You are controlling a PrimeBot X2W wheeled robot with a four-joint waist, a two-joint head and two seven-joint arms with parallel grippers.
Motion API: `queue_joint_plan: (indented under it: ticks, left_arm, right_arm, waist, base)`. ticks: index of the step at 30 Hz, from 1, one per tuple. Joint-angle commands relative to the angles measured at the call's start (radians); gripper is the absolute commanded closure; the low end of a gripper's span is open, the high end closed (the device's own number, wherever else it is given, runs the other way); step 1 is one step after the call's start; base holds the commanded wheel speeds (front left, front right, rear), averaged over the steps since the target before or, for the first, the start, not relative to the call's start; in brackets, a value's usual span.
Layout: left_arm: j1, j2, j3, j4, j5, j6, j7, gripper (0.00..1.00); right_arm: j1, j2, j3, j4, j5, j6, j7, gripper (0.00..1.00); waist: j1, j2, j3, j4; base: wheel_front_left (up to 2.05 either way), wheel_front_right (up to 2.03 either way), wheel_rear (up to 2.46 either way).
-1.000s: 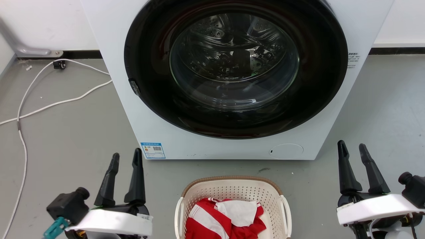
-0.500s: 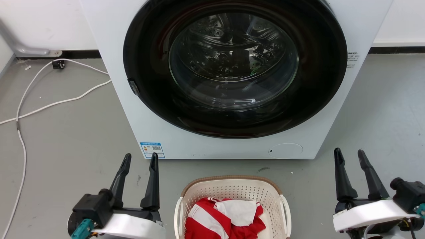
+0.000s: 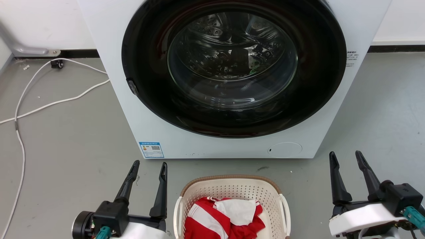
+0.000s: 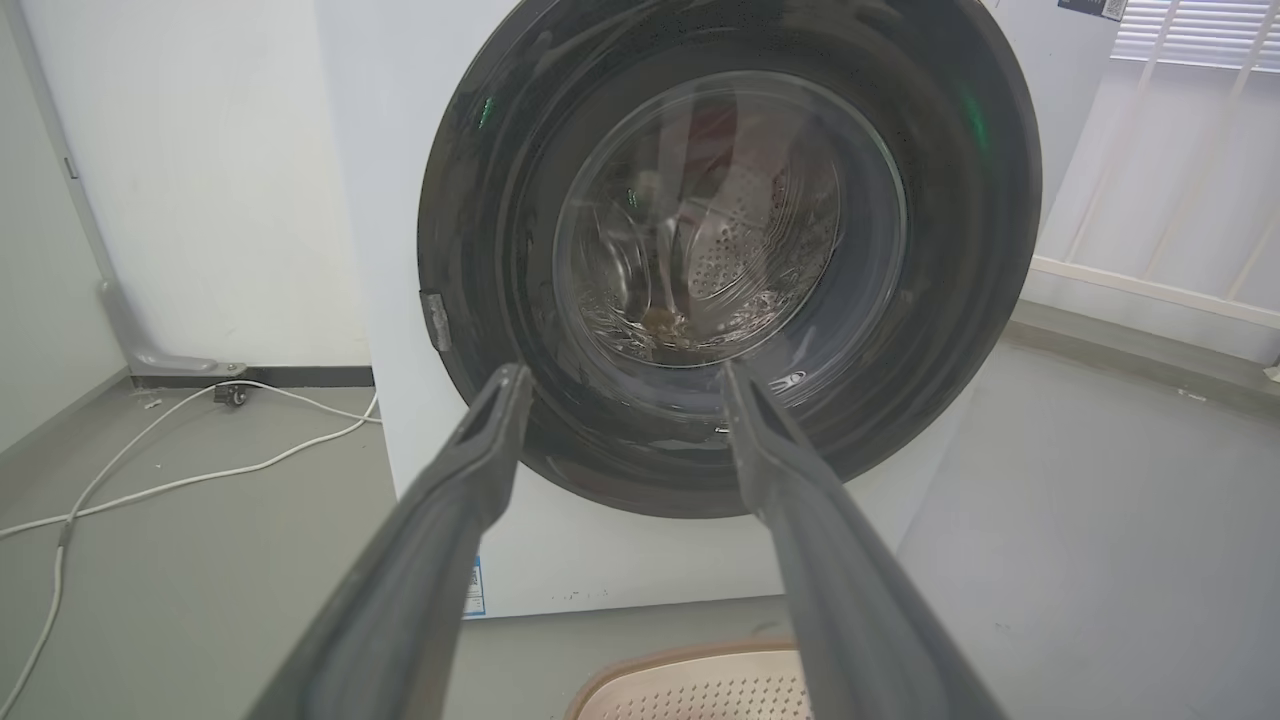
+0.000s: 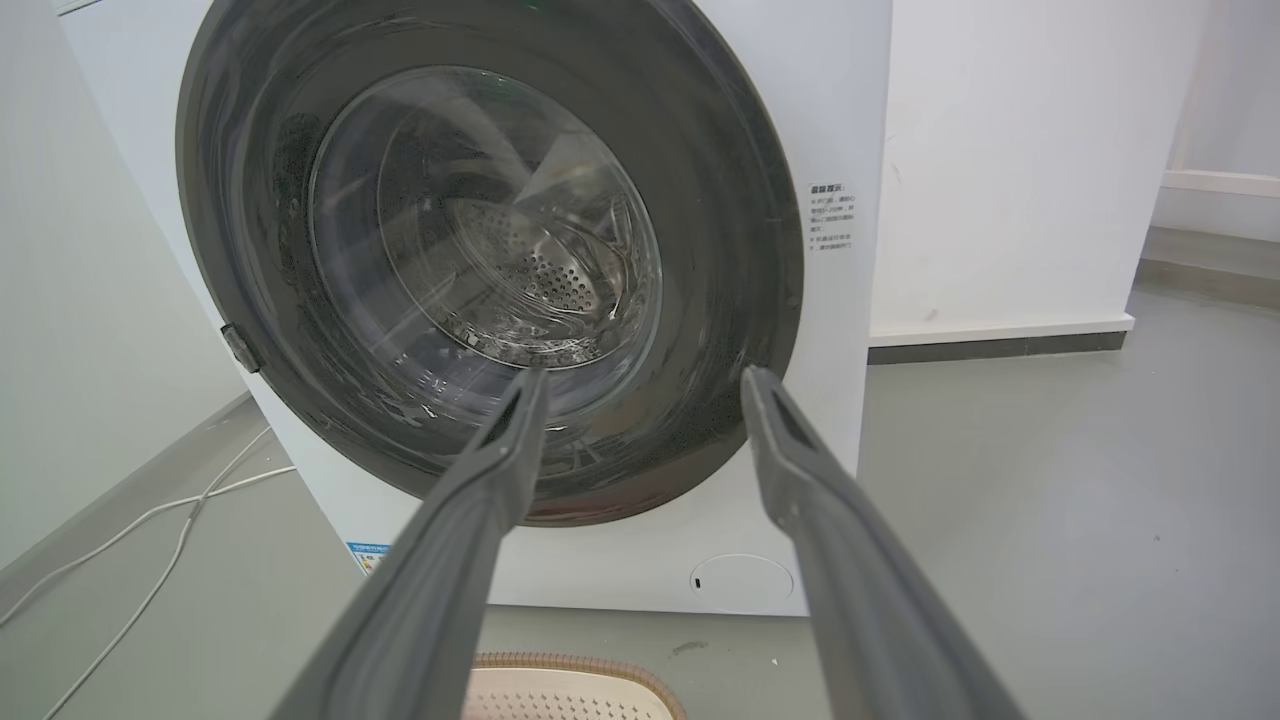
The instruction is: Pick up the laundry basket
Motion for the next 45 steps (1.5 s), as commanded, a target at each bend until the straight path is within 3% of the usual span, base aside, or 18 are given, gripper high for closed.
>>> queue_joint_plan:
  ticks: [1,12,17,27,45]
  left_arm:
    - [0.006,0.008,-0.005,-0.003,0.023,0.001,-0.009,0.0]
    - [0.017,0.0,-0.019,-0.005,0.088,-0.01,-0.03,0.0]
    - [0.032,-0.026,0.013,0.003,0.093,-0.044,-0.04,0.0]
    - [0.048,-0.061,0.053,0.018,0.174,-0.123,-0.057,0.0]
    - [0.049,-0.085,0.091,0.019,0.213,-0.152,-0.057,0.0]
  right_arm:
    - [0.003,0.0,0.002,-0.005,-0.024,0.002,-0.01,0.0]
    - [0.01,0.001,-0.003,-0.013,-0.085,0.001,-0.032,0.0]
    - [0.011,0.001,-0.016,0.008,-0.033,0.001,-0.04,0.0]
    - [0.007,0.002,-0.008,0.03,-0.061,0.001,-0.057,0.0]
    - [-0.01,0.002,0.001,0.036,-0.049,0.001,-0.059,0.0]
  waist:
    - [0.0,0.0,0.0,-0.001]
    - [0.0,0.0,0.004,-0.005]
    - [0.0,0.0,0.003,-0.005]
    - [0.0,0.0,0.007,-0.003]
    - [0.0,0.0,0.026,-0.002]
  base:
    - [0.0,0.0,0.0]
    - [0.0,0.0,0.0]
    - [0.0,0.0,0.0]
    - [0.0,0.0,0.0]
    - [0.0,0.0,0.0]
